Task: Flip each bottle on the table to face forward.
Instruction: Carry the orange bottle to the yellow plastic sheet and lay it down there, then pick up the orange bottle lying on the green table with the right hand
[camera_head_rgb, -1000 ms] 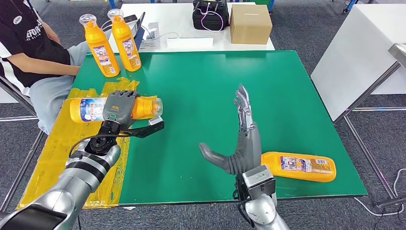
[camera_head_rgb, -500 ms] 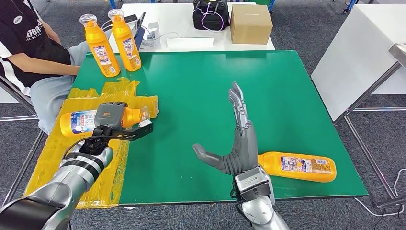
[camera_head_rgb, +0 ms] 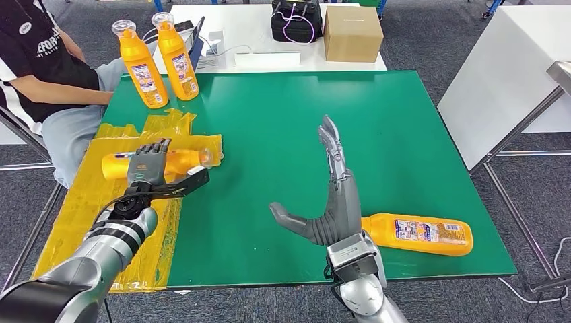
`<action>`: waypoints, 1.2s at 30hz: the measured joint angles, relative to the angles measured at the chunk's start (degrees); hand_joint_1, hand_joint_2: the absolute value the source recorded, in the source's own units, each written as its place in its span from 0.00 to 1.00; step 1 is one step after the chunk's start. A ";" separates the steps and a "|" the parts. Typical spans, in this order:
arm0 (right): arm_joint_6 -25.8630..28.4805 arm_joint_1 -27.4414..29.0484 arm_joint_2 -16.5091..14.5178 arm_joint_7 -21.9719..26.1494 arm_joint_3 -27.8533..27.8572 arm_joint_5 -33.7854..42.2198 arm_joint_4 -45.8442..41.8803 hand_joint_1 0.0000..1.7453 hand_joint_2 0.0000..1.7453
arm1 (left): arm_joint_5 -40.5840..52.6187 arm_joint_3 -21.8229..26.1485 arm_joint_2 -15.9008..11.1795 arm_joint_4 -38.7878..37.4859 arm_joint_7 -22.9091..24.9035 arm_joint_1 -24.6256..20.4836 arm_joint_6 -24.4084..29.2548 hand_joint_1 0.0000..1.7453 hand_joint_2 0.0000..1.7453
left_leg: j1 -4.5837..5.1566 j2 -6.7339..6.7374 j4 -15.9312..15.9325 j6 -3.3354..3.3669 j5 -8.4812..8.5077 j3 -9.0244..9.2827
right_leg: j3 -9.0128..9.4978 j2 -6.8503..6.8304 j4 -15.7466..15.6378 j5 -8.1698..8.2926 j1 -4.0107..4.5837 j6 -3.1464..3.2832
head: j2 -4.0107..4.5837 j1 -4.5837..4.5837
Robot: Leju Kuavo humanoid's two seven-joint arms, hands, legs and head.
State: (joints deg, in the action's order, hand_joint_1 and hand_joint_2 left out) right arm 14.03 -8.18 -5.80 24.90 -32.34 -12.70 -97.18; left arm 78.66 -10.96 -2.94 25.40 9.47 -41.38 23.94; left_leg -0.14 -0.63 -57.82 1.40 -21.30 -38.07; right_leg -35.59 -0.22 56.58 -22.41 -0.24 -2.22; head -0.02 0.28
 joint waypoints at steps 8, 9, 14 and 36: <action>-0.71 -0.10 0.01 -0.24 -0.27 0.00 0.39 0.00 1.00 | -3.25 2.33 0.82 -0.89 -1.68 0.40 -0.69 0.00 1.00 | 0.00 0.00 0.00 0.00 0.00 0.00 | 0.00 0.00 0.00 0.00 0.00 0.00 | 0.00 0.00; -0.79 -0.13 0.01 -0.25 -0.30 0.00 0.49 0.00 1.00 | -3.77 2.72 1.00 -0.99 -2.01 0.54 -0.80 0.00 1.00 | 0.00 0.00 0.00 0.00 0.00 0.00 | 0.00 0.00 0.00 0.00 0.00 0.00 | 0.00 0.00; -1.04 -0.24 0.01 -0.43 -0.31 -0.01 0.93 0.00 1.00 | -6.88 4.83 1.84 -1.16 -4.06 1.00 -1.86 0.00 1.00 | 0.00 -0.01 0.00 0.00 0.00 0.00 | 0.01 0.00 0.00 0.00 0.00 0.00 | 0.00 0.01; 2.05 -0.05 1.49 -0.94 0.65 -5.23 1.73 0.00 1.00 | -36.64 8.93 7.21 16.95 -25.69 8.64 -7.75 0.00 1.00 | -0.01 -0.05 0.00 -0.03 0.01 0.01 | 0.01 -0.01 -0.01 -0.01 0.01 0.01 | 0.00 0.02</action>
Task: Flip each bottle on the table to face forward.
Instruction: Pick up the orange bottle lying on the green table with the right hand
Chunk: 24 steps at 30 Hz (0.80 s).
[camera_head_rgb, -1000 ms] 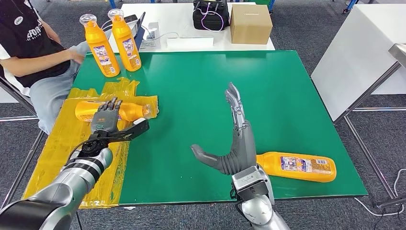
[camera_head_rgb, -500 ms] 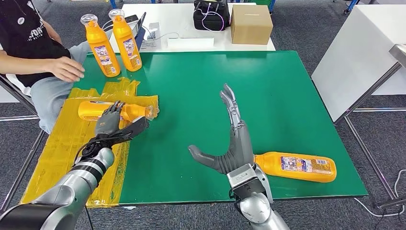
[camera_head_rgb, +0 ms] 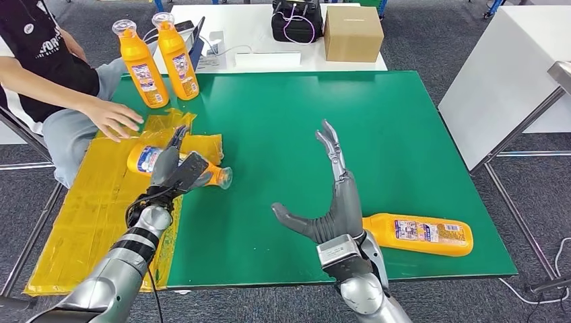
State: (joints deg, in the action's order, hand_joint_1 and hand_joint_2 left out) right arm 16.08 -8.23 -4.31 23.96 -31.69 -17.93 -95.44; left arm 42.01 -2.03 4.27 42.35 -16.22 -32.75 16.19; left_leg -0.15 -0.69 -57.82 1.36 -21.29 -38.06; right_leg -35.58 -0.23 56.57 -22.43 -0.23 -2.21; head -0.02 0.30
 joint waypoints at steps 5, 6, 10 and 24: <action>0.67 0.39 0.43 -0.13 0.21 -1.39 -0.01 0.00 1.00 | -2.82 -1.55 0.10 6.12 -0.55 2.52 -0.08 0.00 1.00 | -0.01 0.07 0.00 -0.02 -0.01 0.00 | -0.02 0.01 0.00 0.00 0.01 0.01 | 0.00 0.01; 1.28 0.55 0.54 -0.37 0.30 -2.71 -0.01 0.00 1.00 | -4.64 -1.93 0.10 7.97 -1.46 3.35 -0.05 0.00 1.00 | -0.01 0.07 0.00 -0.02 -0.02 0.00 | -0.02 0.01 0.00 0.00 0.00 0.01 | 0.00 0.00; 4.83 2.13 1.97 -4.03 1.10 -14.22 -0.27 0.00 1.00 | -14.48 -4.32 -0.19 22.62 -3.28 10.43 -1.40 0.00 1.00 | 0.02 0.07 0.00 -0.03 -0.09 -0.02 | -0.01 0.01 -0.01 -0.02 -0.01 0.00 | 0.00 -0.01; -3.38 18.13 22.45 -19.72 14.89 -41.80 -3.31 0.00 1.00 | -35.23 -3.67 -1.89 62.33 -5.93 42.07 -19.14 0.00 1.00 | 0.19 -0.22 0.00 0.16 -0.61 0.05 | 0.12 -0.01 -0.11 -0.45 -0.21 -0.25 | 0.00 0.01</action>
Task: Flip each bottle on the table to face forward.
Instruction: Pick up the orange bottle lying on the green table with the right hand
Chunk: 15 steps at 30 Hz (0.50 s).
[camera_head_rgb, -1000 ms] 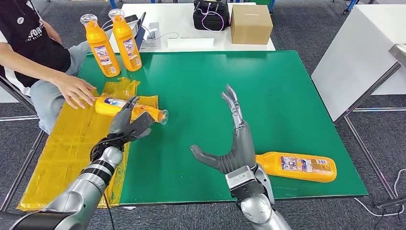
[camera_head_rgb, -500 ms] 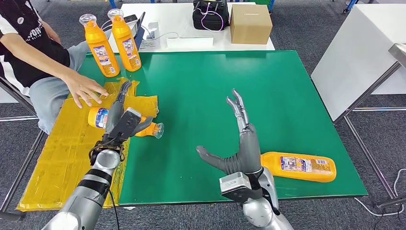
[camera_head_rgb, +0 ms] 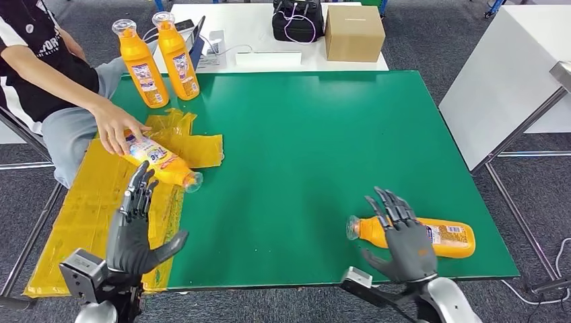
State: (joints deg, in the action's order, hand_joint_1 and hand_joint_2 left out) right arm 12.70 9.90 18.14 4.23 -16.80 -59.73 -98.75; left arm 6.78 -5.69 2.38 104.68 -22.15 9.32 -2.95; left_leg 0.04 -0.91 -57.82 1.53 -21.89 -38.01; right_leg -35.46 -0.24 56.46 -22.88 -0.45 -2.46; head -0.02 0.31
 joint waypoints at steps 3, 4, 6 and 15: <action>-2.11 3.16 4.49 -0.50 3.48 -0.16 -0.85 0.00 1.00 | -2.63 -0.10 0.01 0.83 0.82 1.97 -2.13 0.00 1.00 | 0.04 0.01 0.00 0.02 -0.02 0.02 | 0.01 0.01 0.00 0.01 -0.03 -0.02 | 0.00 0.01; -2.61 4.00 5.80 -0.62 4.46 -0.10 -1.10 0.00 1.00 | -3.33 -0.13 0.00 0.96 0.99 2.40 -2.70 0.00 1.00 | 0.04 0.01 0.00 0.03 -0.03 0.03 | 0.01 0.01 0.00 0.01 -0.03 -0.02 | 0.00 0.01; -3.47 5.34 8.13 -0.80 6.37 0.07 -1.52 0.00 1.00 | -4.31 -0.21 -0.01 1.17 1.19 3.09 -3.48 0.00 1.00 | 0.04 0.02 0.00 0.03 -0.02 0.05 | 0.03 0.01 0.00 0.01 -0.03 -0.02 | 0.00 0.01; -5.03 8.19 13.72 -1.72 11.33 -0.65 -1.96 0.00 1.00 | -5.94 -1.04 -0.04 1.41 1.91 4.15 -4.92 0.00 1.00 | 0.04 0.04 0.00 0.02 -0.02 0.12 | 0.08 0.02 0.00 0.02 -0.03 -0.02 | 0.00 0.02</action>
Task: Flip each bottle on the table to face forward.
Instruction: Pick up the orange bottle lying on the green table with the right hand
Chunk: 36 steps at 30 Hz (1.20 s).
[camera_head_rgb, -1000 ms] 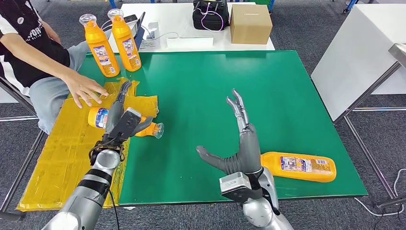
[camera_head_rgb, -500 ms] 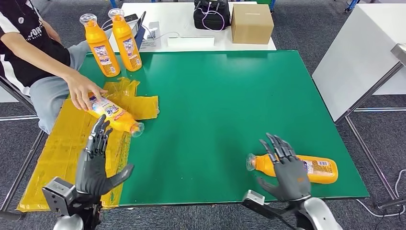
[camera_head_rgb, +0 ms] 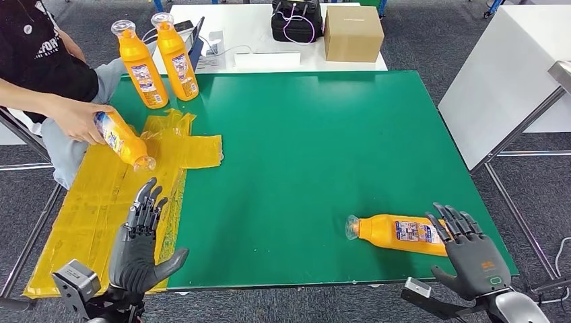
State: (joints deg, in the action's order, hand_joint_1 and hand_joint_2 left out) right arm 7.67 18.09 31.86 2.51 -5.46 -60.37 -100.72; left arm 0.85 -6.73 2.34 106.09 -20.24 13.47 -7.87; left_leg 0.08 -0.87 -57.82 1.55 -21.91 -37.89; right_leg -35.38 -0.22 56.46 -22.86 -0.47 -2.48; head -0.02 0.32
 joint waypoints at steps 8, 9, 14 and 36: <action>-1.77 0.04 2.38 -1.42 1.24 -2.61 0.28 0.00 1.00 | -0.16 -0.15 0.00 -0.08 0.60 0.19 -0.48 0.00 1.00 | 0.00 0.02 0.00 0.00 0.00 0.01 | 0.03 0.00 0.00 0.00 0.00 0.00 | 0.00 0.00; -1.83 -0.22 2.61 -1.50 1.45 -3.03 0.56 0.00 1.00 | -0.17 -0.18 0.00 -0.16 0.69 0.19 -0.52 0.00 1.00 | 0.00 0.02 0.00 0.01 0.00 0.02 | 0.04 0.00 0.00 0.00 0.00 0.00 | 0.00 0.00; -1.32 -3.11 2.32 -0.93 1.92 -5.68 3.61 0.00 1.00 | -0.31 -0.47 0.00 -0.61 1.26 0.13 -0.95 0.00 1.00 | 0.00 0.04 0.00 0.01 0.01 0.06 | 0.06 0.01 0.00 0.01 0.00 -0.01 | 0.00 0.00; 1.49 -12.28 -4.23 -0.66 -0.86 -10.94 18.50 0.00 1.00 | -1.03 -2.58 -0.03 -1.58 2.07 -0.54 -1.74 0.00 1.00 | 0.00 0.02 0.00 0.00 -0.01 0.11 | 0.14 0.00 0.00 -0.02 0.01 -0.02 | 0.00 0.01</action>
State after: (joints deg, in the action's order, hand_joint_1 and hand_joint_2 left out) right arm 9.16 5.82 27.63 1.86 -6.32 -71.31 -82.22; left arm -0.18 -9.32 2.31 104.51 -18.17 12.93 -9.62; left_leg 0.08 -0.84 -57.82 1.55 -21.92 -37.78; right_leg -35.24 -0.22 56.46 -22.88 -0.47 -2.50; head -0.02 0.33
